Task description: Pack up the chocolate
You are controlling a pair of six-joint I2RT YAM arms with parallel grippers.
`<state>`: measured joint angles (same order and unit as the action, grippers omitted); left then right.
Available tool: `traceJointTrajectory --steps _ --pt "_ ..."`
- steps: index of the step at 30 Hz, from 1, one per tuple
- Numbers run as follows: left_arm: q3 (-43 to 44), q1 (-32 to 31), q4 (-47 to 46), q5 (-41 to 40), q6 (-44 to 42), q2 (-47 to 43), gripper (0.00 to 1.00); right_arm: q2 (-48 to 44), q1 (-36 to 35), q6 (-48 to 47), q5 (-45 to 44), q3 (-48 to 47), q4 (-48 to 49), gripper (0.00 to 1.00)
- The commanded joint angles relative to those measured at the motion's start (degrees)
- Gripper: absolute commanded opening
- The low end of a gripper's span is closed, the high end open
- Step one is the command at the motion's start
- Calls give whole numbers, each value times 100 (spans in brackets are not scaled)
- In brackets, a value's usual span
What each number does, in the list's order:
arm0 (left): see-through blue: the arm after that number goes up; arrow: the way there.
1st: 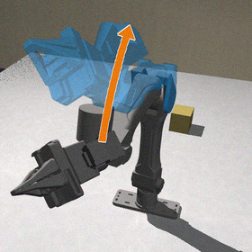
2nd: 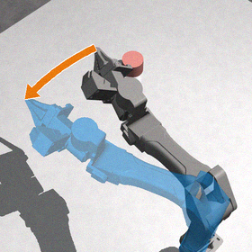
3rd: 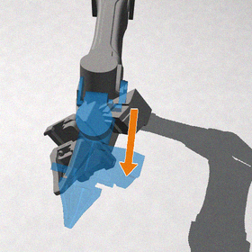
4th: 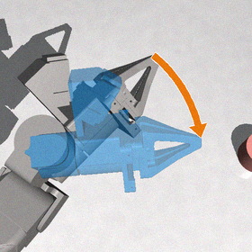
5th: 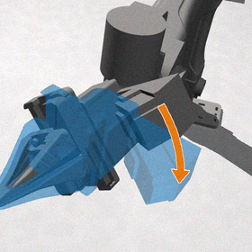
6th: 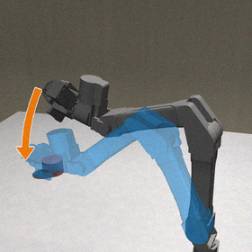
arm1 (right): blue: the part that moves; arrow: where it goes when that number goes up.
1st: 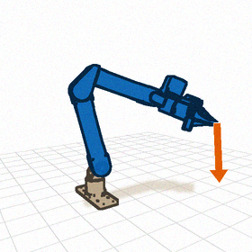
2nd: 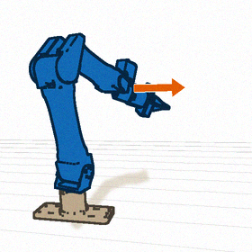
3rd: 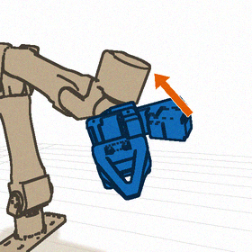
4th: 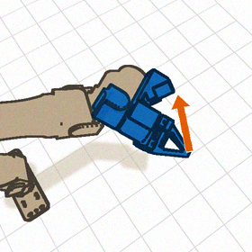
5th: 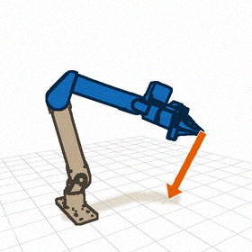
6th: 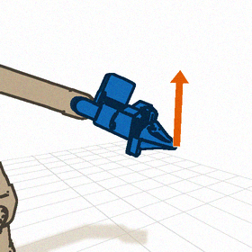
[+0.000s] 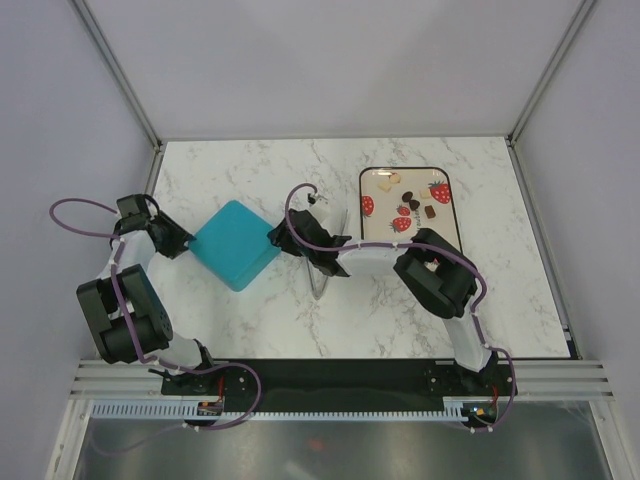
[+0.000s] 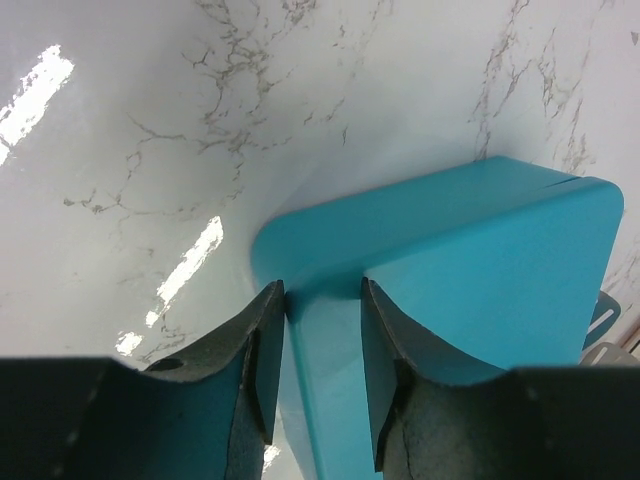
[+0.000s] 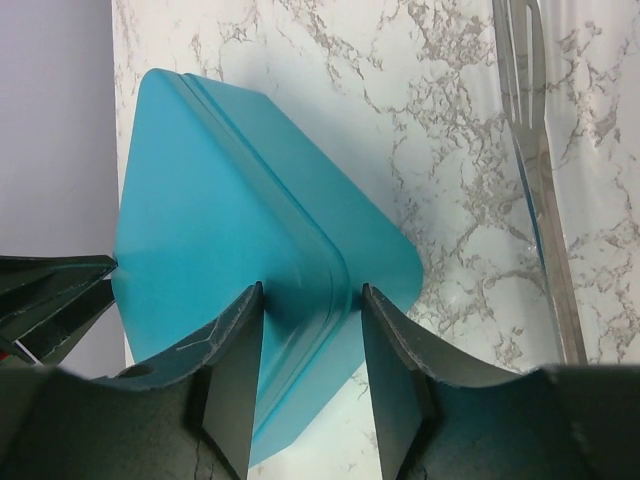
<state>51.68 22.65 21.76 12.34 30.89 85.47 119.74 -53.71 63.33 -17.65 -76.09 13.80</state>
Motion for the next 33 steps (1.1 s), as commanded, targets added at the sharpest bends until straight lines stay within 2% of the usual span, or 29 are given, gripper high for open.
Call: traceJointTrajectory --steps 1,6,11,15,26,30,33 --pt "79 -7 -111 216 -22 -48 41 137 1 -119 60 235 -132 46" --pt "44 -7 -76 199 -92 -92 35 40 28 -268 16 262 -141 48" --pt "-26 -7 -14 67 -110 -92 26 66 54 -278 24 279 -185 45" --pt "-62 -7 30 -38 -128 -136 21 128 54 -155 34 358 -316 39" --pt "-167 -24 65 -126 -110 -215 18 330 -60 285 174 736 -370 29" --pt "-185 -24 74 -144 -128 -259 18 374 -78 373 253 868 -28 14" --pt "-220 -24 92 -188 -128 -268 18 453 -87 390 297 833 44 13"
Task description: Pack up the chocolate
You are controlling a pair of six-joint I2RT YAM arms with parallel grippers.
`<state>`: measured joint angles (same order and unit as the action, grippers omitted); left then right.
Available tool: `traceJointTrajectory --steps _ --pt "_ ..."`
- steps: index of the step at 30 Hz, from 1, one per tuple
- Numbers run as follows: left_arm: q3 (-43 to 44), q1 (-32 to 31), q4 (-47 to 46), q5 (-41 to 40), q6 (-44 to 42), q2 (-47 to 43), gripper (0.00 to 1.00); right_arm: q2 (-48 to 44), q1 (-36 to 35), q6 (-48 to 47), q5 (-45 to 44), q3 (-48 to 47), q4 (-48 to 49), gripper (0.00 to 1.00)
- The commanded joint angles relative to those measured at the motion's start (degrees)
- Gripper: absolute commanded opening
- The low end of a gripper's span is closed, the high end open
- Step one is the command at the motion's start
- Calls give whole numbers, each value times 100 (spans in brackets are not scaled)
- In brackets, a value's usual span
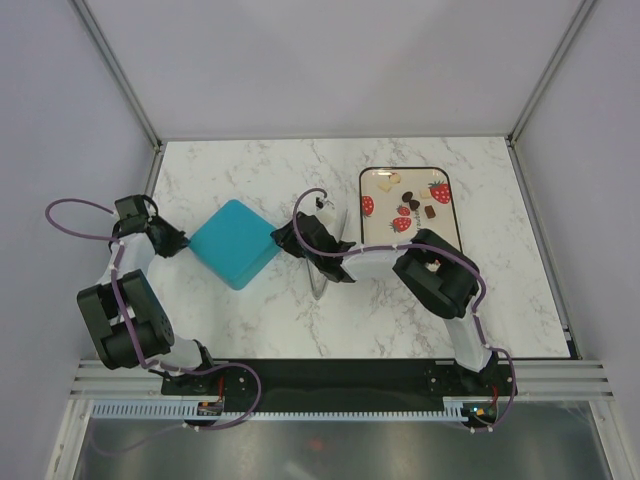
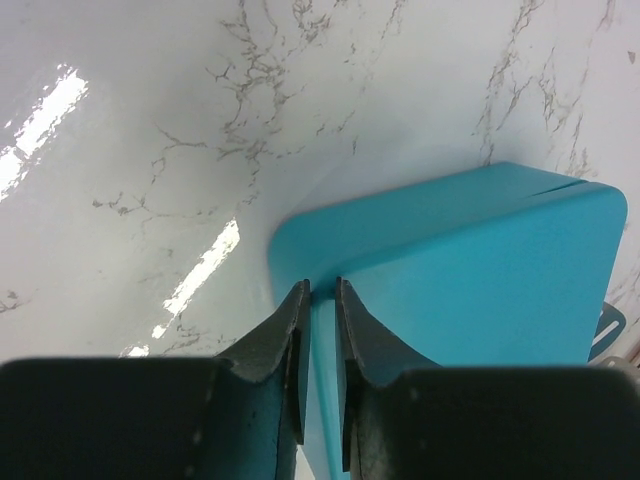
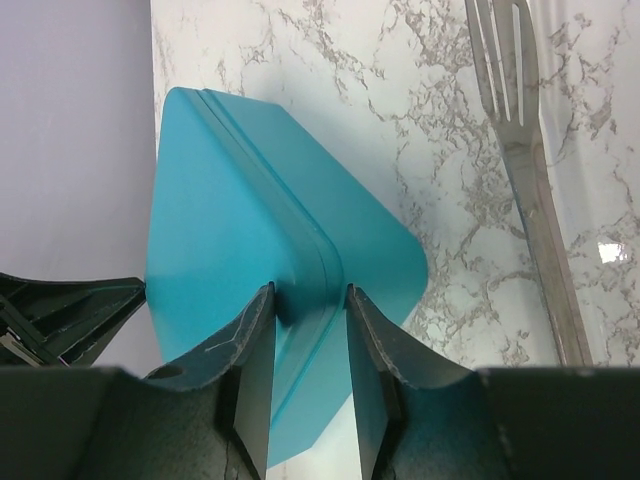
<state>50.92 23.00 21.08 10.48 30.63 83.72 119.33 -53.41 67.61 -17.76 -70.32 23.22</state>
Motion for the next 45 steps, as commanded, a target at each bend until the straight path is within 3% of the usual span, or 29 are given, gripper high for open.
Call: traceJointTrajectory --steps 1,9,30,38,45 --pt "-161 -51 159 -2 -93 -102 18 530 -117 -3 299 256 -933 12" --pt "-214 -59 203 -2 -119 -110 18 750 -240 59 -17 19 -1373 1" --pt "-249 -68 133 51 -66 -145 19 1383 -267 525 238 -184 -1304 0" --pt "-126 -68 186 33 -137 -313 31 829 -3 -475 44 -218 -802 21" --pt "-20 -68 195 130 -128 -225 32 864 225 -1135 773 -412 -301 42"
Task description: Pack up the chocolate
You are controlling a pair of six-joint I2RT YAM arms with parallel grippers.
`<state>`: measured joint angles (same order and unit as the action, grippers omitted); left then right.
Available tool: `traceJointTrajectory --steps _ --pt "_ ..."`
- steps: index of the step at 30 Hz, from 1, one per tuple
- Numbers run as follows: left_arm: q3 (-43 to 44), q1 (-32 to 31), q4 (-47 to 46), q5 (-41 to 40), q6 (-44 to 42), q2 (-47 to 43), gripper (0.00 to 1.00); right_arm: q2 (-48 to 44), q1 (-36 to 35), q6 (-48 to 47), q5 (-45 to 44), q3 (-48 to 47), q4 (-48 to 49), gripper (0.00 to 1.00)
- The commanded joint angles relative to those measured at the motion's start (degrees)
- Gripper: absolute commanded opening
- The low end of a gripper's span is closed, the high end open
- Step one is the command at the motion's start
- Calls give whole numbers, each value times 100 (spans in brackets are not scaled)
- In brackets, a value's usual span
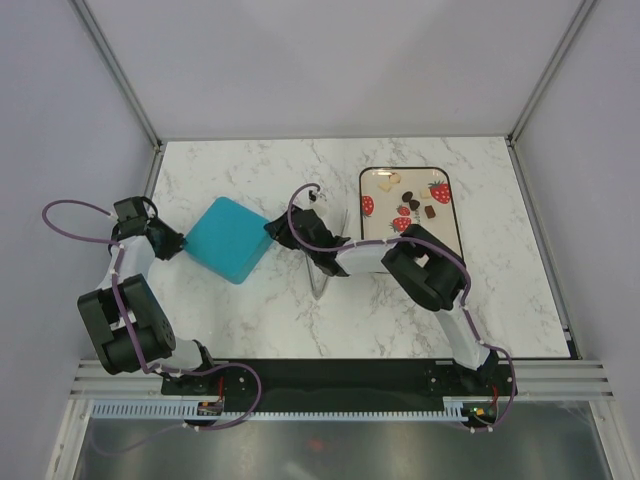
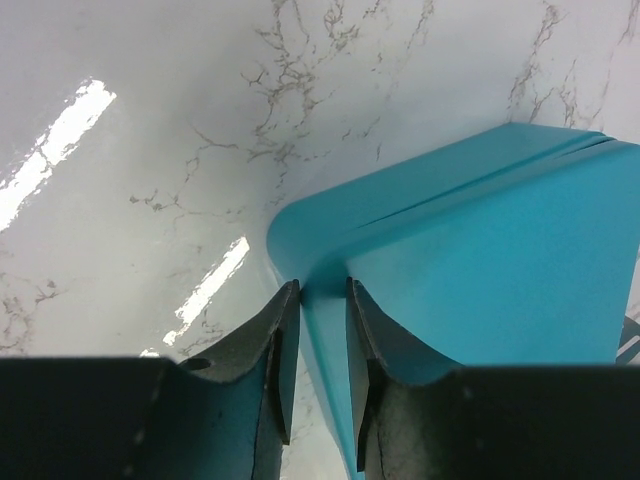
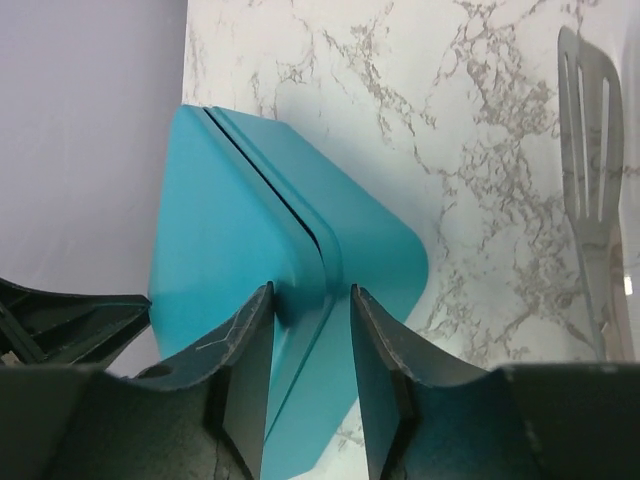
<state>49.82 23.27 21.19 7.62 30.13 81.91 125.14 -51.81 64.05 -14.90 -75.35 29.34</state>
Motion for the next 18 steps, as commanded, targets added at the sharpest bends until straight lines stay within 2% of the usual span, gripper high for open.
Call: traceJointTrajectory --steps 1,4,10,18 --pt "98 -94 184 407 -77 -43 32 317 92 -832 662 47 -826 43" --pt "124 -94 192 407 -51 27 32 405 145 -1025 803 -49 -764 47" --pt "177 -94 184 346 -86 132 33 625 250 -1219 1190 -304 -702 47" --pt "247 -85 201 188 -104 325 33 810 321 -1202 1481 -358 -491 41"
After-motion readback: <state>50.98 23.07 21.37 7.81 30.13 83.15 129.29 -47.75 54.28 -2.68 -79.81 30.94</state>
